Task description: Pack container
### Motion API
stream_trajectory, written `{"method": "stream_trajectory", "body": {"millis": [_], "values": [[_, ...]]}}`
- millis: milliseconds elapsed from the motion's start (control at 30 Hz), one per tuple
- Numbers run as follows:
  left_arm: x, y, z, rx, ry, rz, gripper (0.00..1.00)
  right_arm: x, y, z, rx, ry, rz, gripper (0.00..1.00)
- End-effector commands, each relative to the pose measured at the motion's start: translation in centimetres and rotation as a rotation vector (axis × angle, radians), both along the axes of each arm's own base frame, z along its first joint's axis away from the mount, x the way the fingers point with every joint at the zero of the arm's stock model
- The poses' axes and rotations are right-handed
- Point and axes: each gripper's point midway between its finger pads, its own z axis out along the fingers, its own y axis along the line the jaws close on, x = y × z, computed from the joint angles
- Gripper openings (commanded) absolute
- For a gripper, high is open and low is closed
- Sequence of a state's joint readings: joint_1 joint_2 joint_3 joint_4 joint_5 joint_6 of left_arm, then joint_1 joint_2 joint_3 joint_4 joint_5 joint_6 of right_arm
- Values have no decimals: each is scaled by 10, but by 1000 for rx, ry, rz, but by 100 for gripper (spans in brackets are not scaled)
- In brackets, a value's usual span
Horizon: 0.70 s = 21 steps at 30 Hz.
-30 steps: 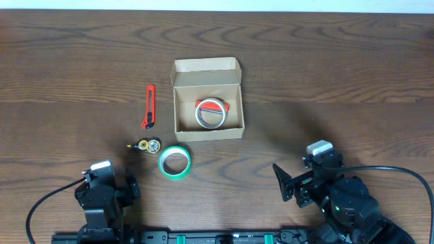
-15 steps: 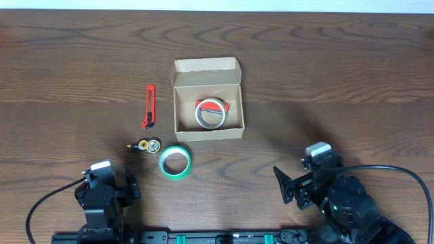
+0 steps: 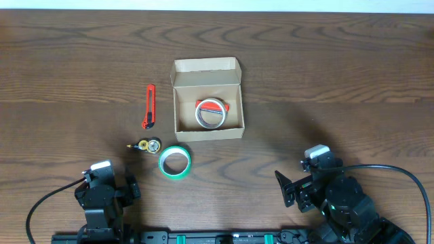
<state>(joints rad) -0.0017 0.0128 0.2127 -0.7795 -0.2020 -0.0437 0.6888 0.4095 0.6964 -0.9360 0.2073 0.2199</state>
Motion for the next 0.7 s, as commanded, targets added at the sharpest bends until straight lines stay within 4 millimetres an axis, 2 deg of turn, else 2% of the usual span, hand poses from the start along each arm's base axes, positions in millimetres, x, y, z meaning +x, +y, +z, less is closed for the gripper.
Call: {"method": "stream_trajectory", "body": {"millis": [0,100,267,400,467,567,667], "values": [[-6,1,-11,16,73,-1,95,0,-2,-2,0,1,-11,99],[-3,-2,6,5,80,-16,95,0,-2,-2,0,1,-11,99],[13,-12,58,-31,105,-65,95,0,-2,-2,0,1,-11,99],[44,-25,107,-77,115,-127,95,0,-2,-2,0,1,-11,99],[60,-30,125,-96,125,-151,95,0,-2,-2,0,1,-11,99],[87,-35,141,-113,147,-169,95,0,-2,-2,0,1,-11,99],[112,-37,144,-126,188,-174,95,0,-2,-2,0,1,-11,99]]}}
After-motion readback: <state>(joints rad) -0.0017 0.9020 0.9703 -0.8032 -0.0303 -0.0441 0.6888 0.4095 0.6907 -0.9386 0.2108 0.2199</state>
